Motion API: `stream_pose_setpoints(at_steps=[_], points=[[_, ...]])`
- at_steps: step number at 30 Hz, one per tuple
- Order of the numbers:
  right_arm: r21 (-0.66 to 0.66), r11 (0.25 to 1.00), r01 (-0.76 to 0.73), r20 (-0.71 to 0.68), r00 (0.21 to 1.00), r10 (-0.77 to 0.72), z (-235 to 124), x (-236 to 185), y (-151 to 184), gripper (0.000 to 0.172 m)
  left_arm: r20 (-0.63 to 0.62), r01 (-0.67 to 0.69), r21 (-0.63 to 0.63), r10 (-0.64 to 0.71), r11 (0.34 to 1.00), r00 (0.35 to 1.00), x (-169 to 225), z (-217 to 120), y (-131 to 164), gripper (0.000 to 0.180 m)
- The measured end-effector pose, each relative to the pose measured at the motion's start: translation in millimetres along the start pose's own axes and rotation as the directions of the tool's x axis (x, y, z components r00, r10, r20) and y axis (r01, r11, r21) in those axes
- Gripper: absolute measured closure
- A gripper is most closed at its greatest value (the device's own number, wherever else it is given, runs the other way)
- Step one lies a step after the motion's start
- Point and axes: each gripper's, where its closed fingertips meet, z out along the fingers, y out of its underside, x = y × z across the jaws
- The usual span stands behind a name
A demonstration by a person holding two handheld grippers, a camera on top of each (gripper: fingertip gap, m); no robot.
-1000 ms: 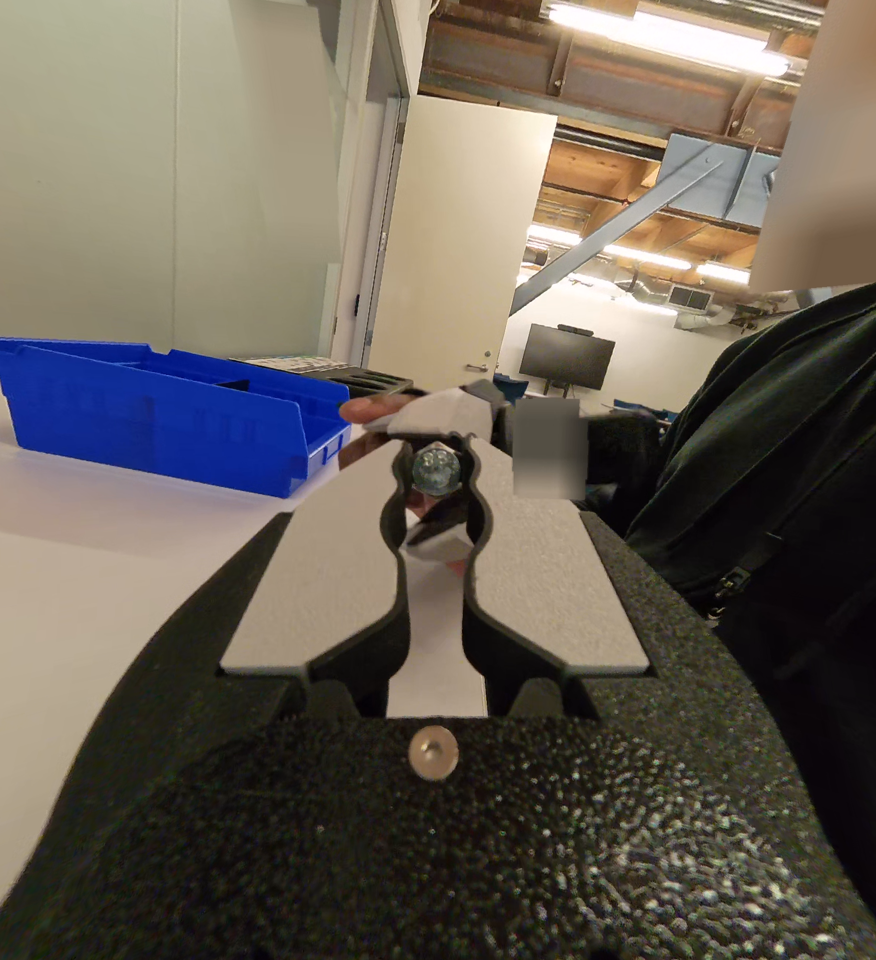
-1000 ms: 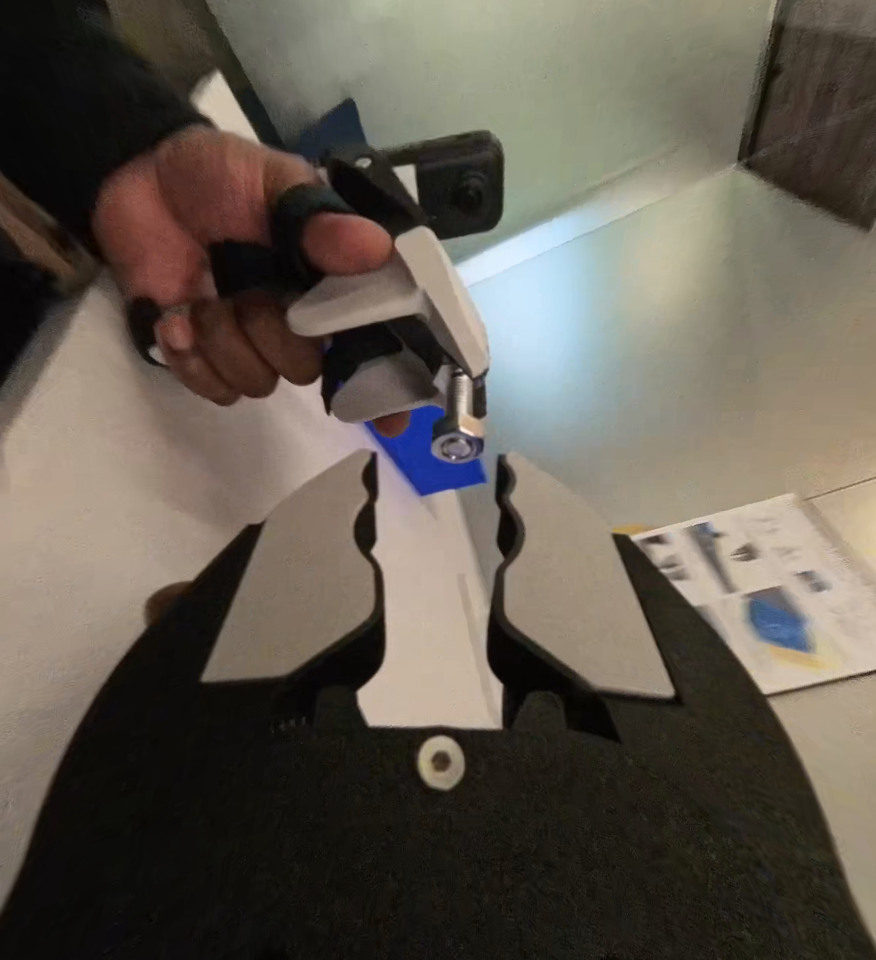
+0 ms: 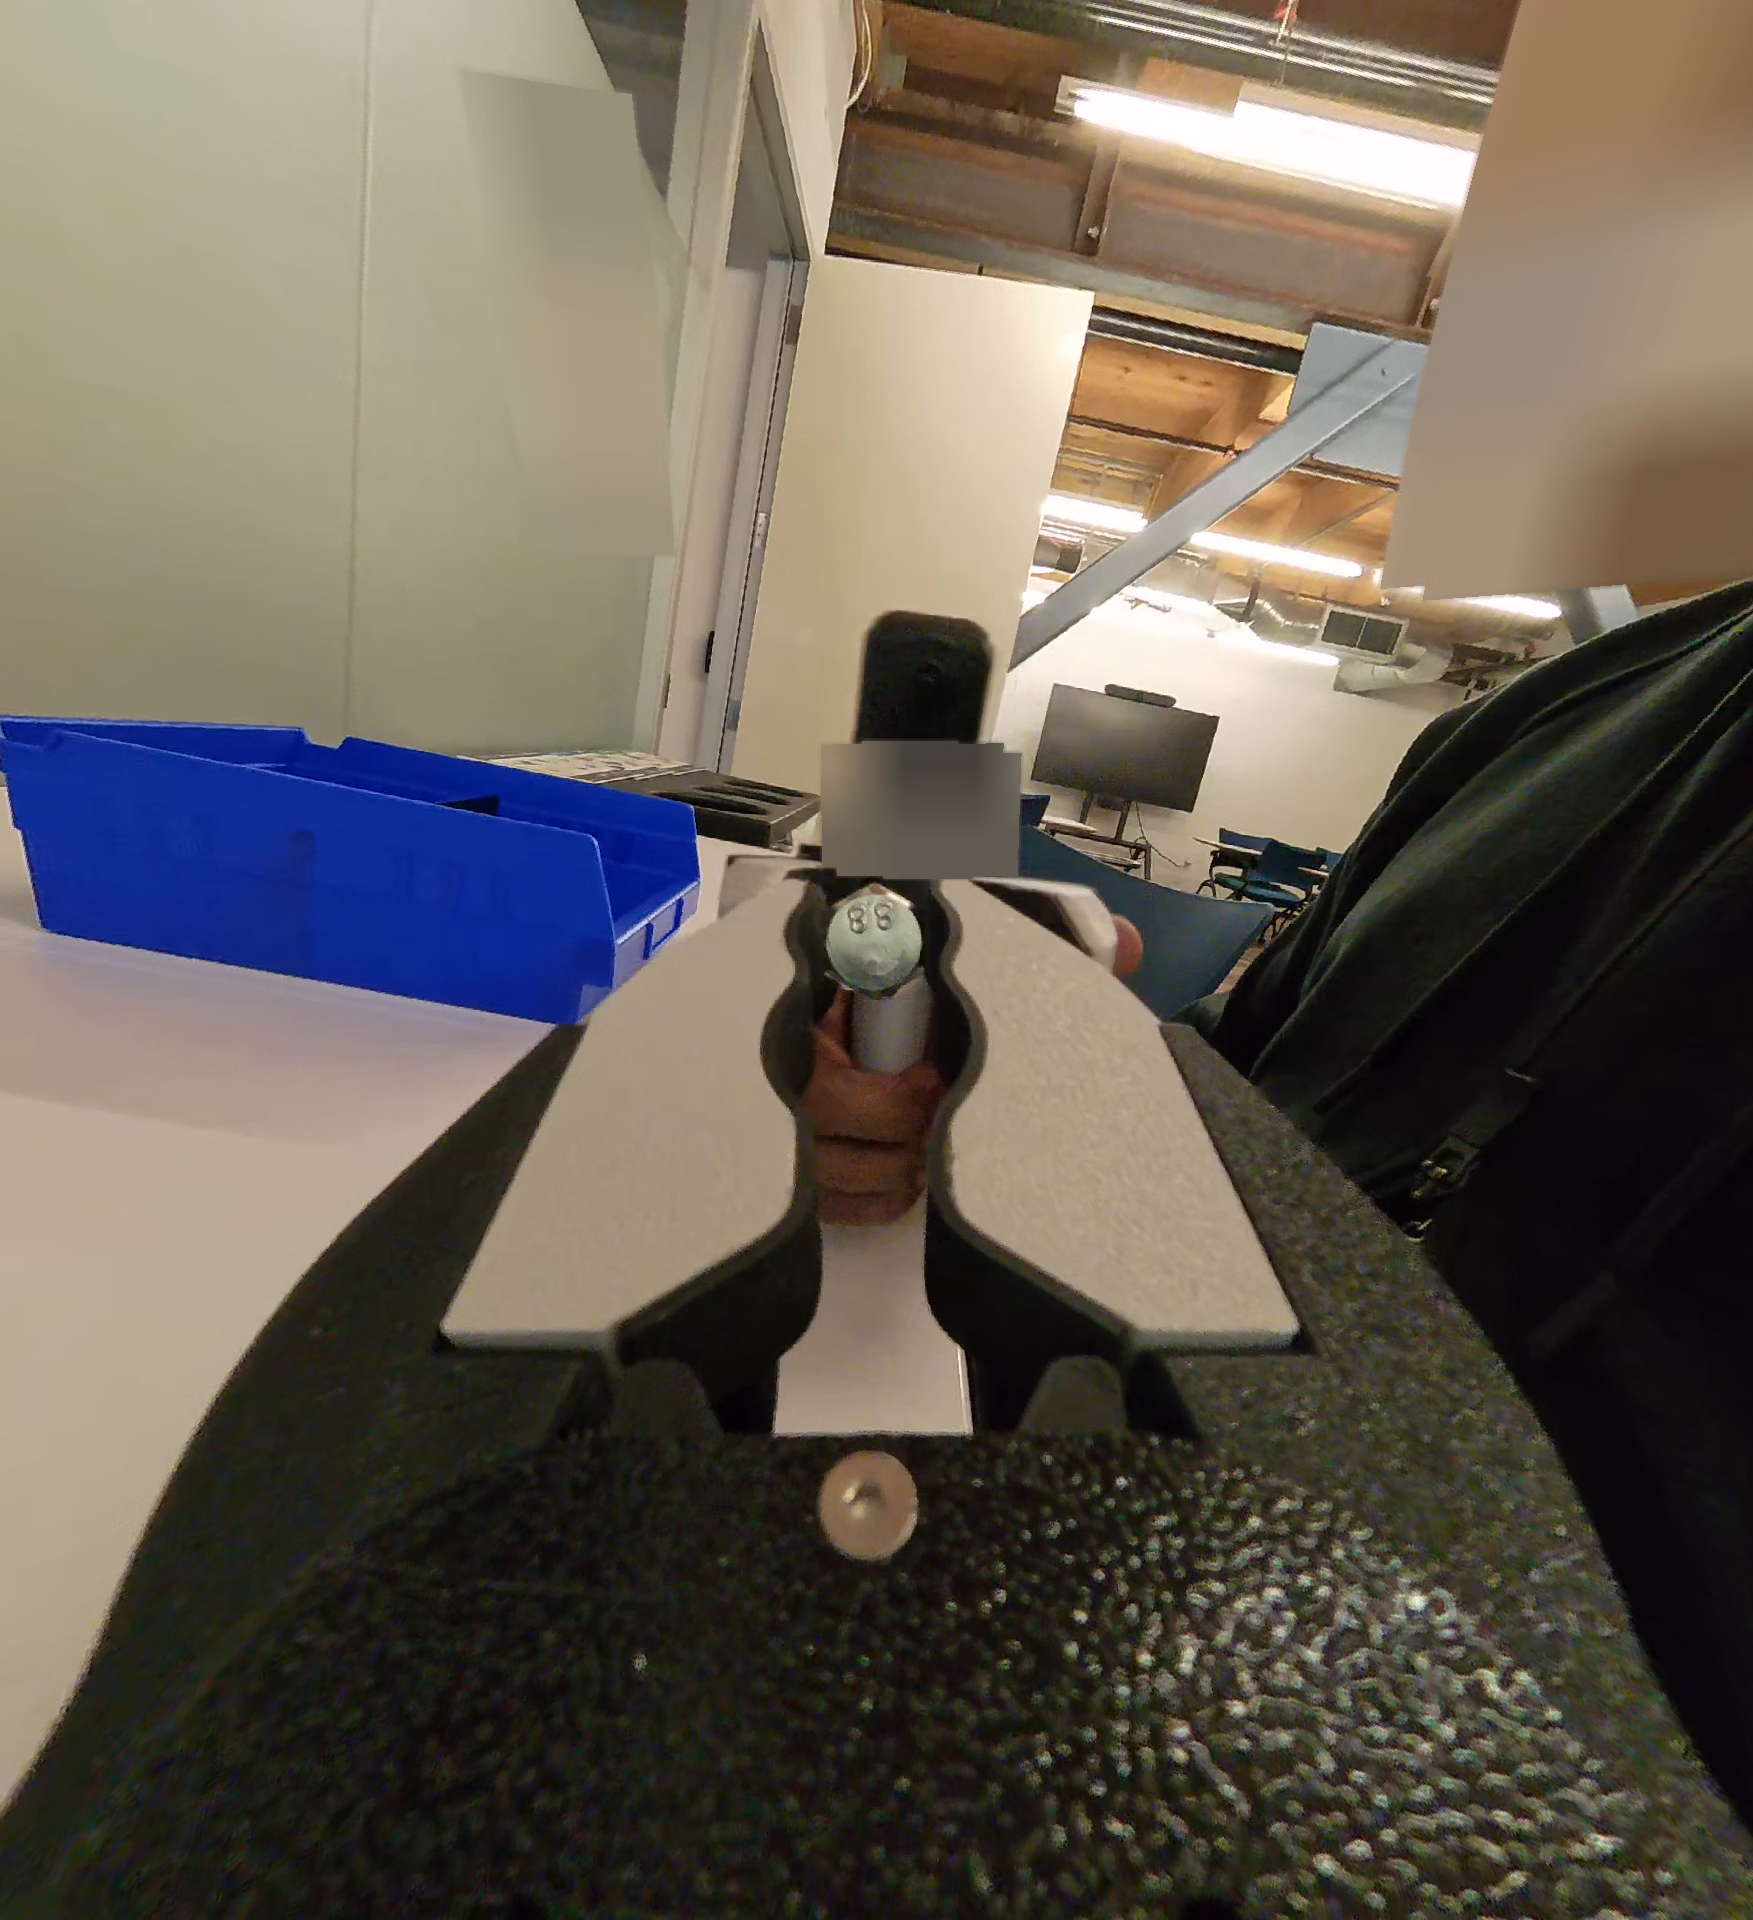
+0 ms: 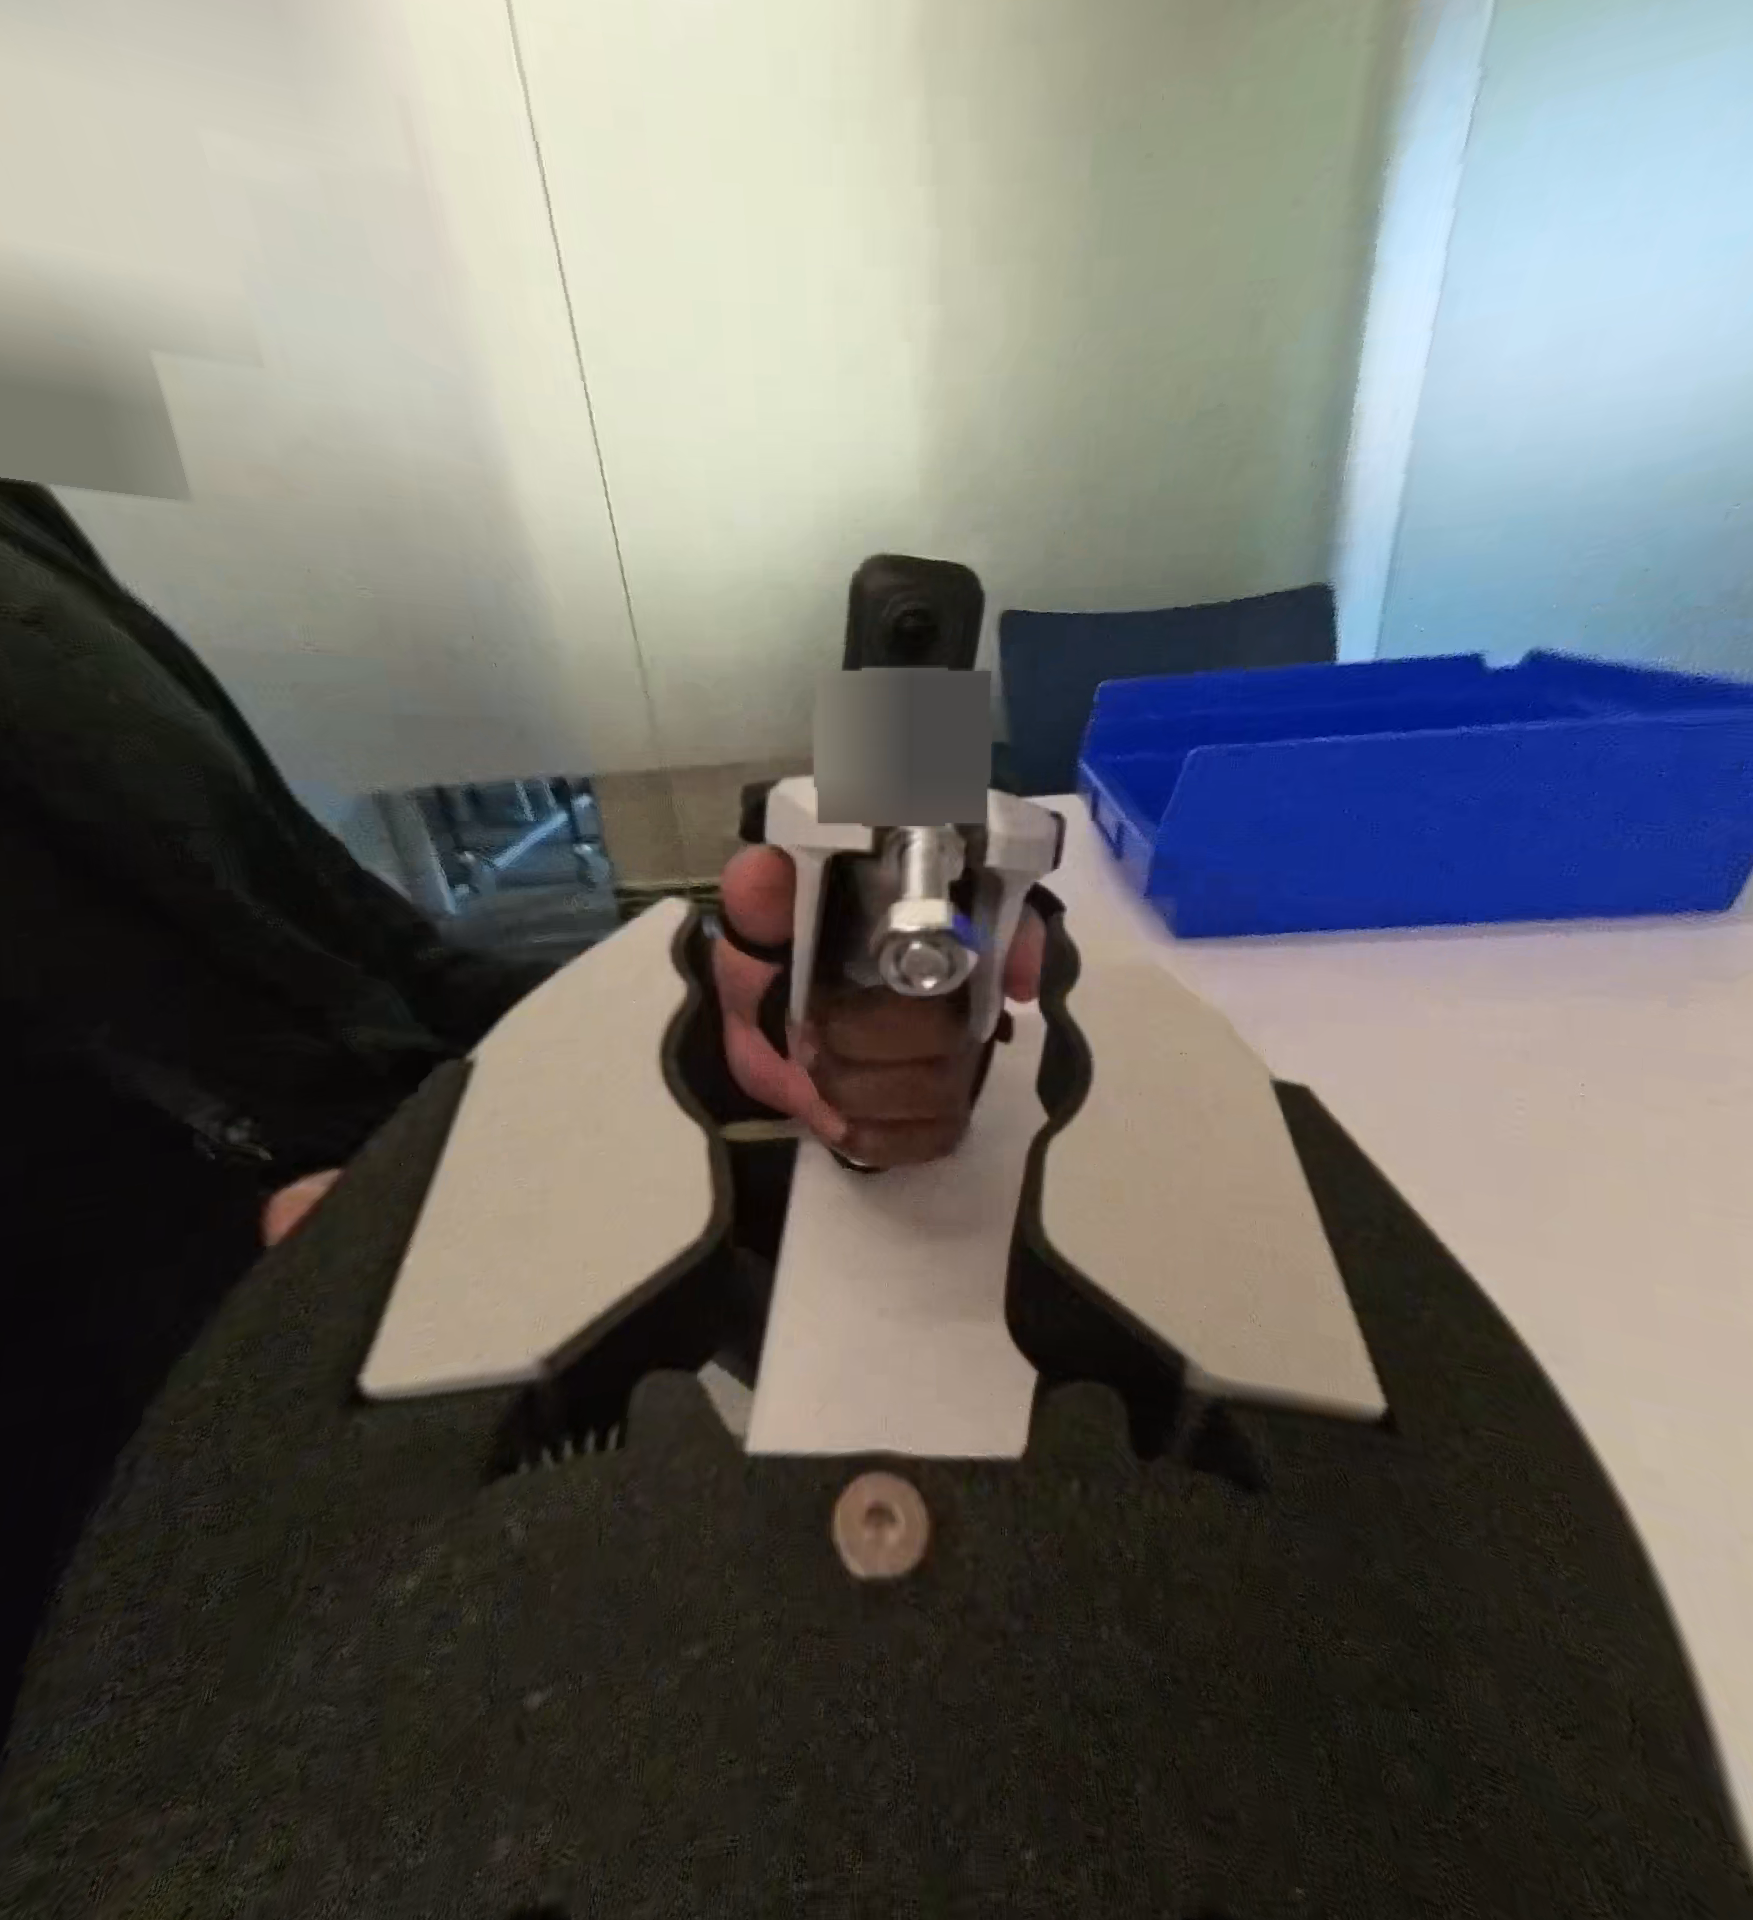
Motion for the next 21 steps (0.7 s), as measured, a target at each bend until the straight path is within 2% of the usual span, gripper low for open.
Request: stream_pose_setpoints(at_steps=[1, 3, 5, 7, 8, 9, 10, 11, 12, 13, 14, 15, 16, 18, 19, 20, 21], points=[[0.002, 0.998, -0.064, 0.013, 0.998, 0.064, 1.6, 1.4, 0.0, 0.111, -0.001, -0.004, -0.005, 0.004, 1.0, 1.0, 0.4, 0.4, 0.8, 0.163], [-0.007, 0.988, -0.156, 0.053, 0.986, 0.156, 3.7, 0.5, 1.1, 0.127, -0.005, -0.009, -0.012, 0.009, 1.0, 1.0, 1.2, 0.8, 1.8, 0.163], [-0.022, 0.992, -0.123, 0.043, 0.991, 0.123, 3.7, 1.1, 3.9, 0.147, -0.023, -0.016, -0.013, 0.016, 1.0, 1.0, 3.8, 0.3, 2.1, 0.163], [-0.064, 0.997, 0.052, -0.027, 0.998, -0.054, 2.5, 6.3, 8.6, 0.154, -0.008, -0.022, -0.025, 0.022, 0.999, 1.0, 2.9, 1.9, 3.5, 0.163], [-0.094, 0.979, 0.181, -0.064, 0.98, -0.187, 1.8, 8.1, 9.5, 0.153, -0.005, -0.014, -0.031, 0.014, 0.999, 1.0, 1.8, 2.5, 4.2, 0.163], [-0.138, 0.926, 0.352, -0.11, 0.923, -0.368, 0.7, 10.6, 9.4, 0.154, 0.004, -0.005, -0.035, 0.005, 0.999, 1.0, 0.0, 2.9, 4.9, 0.163], [-0.203, 0.8, 0.564, -0.154, 0.789, -0.595, -0.7, 13.0, 8.4, 0.154, 0.012, 0.004, -0.04, -0.003, 0.999, 1.0, -2.0, 3.0, 5.4, 0.163], [-0.289, 0.585, 0.758, -0.172, 0.56, -0.81, -2.4, 14.0, 7.3, 0.154, 0.015, 0.01, -0.047, -0.009, 0.999, 1.0, -2.6, 3.8, 6.1, 0.163], [-0.373, 0.331, 0.867, -0.155, 0.294, -0.943, -3.3, 13.9, 7.1, 0.154, 0.016, 0.01, -0.053, -0.01, 0.999, 1.0, -2.6, 4.6, 6.9, 0.163], [-0.426, 0.134, 0.895, -0.12, 0.091, -0.989, -3.5, 13.0, 8.5, 0.154, 0.016, 0.009, -0.053, -0.009, 0.999, 1.0, -2.5, 5.1, 6.9, 0.163], [-0.433, 0.082, 0.898, -0.108, 0.039, -0.993, -2.9, 12.0, 10.2, 0.152, 0.012, 0.013, -0.044, -0.012, 0.999, 1.0, -2.0, 5.0, 5.9, 0.163], [-0.405, 0.189, 0.895, -0.134, 0.146, -0.98, -2.6, 11.0, 10.5, 0.144, 0.007, 0.017, -0.031, -0.017, 0.999, 1.0, -1.4, 4.3, 4.1, 0.163], [-0.349, 0.373, 0.86, -0.182, 0.328, -0.927, -2.9, 9.7, 7.9, 0.138, 0.003, 0.023, -0.012, -0.023, 1.0, 1.0, -1.7, 2.9, 1.7, 0.163], [-0.182, 0.73, 0.658, -0.254, 0.686, -0.682, -4.5, 8.6, -2.9, 0.126, -0.008, 0.035, 0.03, -0.035, 0.999, 0.999, -1.6, -0.2, -4.0, 0.163], [-0.083, 0.858, 0.507, -0.246, 0.824, -0.511, -4.7, 7.3, -8.6, 0.12, -0.013, 0.04, 0.047, -0.039, 0.998, 0.999, -1.6, -2.0, -6.5, 0.163], [-0.001, 0.937, 0.349, -0.208, 0.917, -0.341, -4.4, 6.4, -13.1, 0.121, -0.016, 0.044, 0.062, -0.043, 0.997, 0.999, -2.3, -3.0, -9.0, 0.163], [0.05, 0.977, 0.208, -0.159, 0.967, -0.198, -3.8, 6.4, -15.7, 0.121, -0.019, 0.047, 0.073, -0.046, 0.996, 0.999, -2.4, -4.2, -10.4, 0.163]])
